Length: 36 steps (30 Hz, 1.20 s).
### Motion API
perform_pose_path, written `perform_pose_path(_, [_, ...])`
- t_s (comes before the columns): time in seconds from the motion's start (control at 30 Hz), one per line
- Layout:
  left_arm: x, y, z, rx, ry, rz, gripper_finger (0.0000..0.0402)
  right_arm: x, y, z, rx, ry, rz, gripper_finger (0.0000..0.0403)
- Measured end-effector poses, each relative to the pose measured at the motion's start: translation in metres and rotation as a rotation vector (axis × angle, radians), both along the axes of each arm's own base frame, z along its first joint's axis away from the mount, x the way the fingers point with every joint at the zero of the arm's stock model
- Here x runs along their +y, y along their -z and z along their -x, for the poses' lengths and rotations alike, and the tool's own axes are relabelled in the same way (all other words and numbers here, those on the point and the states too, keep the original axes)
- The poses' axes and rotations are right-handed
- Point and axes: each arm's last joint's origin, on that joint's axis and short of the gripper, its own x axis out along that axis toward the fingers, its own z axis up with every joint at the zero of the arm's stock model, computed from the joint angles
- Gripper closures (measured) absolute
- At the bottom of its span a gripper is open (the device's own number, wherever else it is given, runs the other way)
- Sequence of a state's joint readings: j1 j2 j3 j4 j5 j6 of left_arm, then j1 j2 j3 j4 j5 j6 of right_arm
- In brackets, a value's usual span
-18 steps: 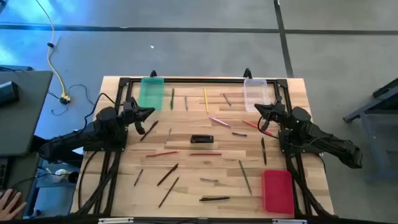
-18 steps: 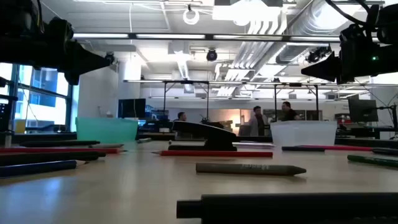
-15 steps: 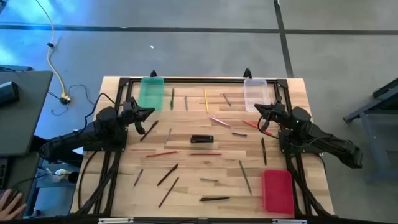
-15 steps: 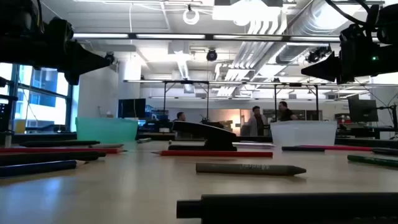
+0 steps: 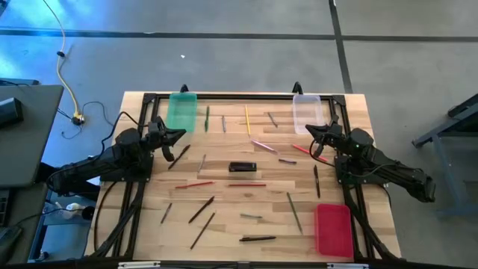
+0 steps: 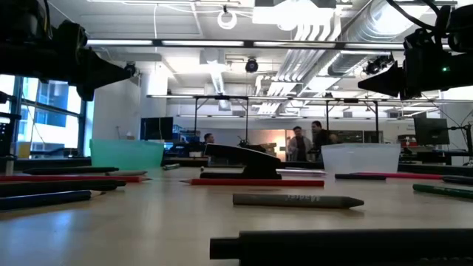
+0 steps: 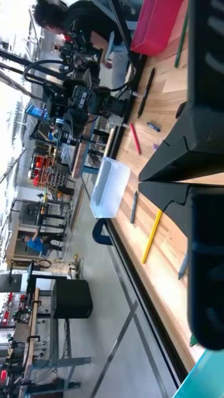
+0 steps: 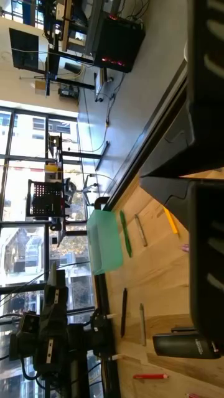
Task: Sort crayons/erasers/pens/pencils in bins
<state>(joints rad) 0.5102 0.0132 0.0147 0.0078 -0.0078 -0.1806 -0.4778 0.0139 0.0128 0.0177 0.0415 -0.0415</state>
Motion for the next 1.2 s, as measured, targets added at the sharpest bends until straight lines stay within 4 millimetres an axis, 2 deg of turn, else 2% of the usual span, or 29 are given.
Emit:
perform_pose_path(0.97, [0.0, -0.001, 0.0, -0.012, 0.0, -0.007, 0.0401, 0.0, 0.0, 0.0, 0.0, 0.0, 0.0, 0.0403])
perform_pose_path(1.2, [0.001, -0.01, 0.001, -0.097, -0.045, -0.051, 0.0401, 0.0, 0.0, 0.0, -0.001, 0.0, 0.001, 0.0403])
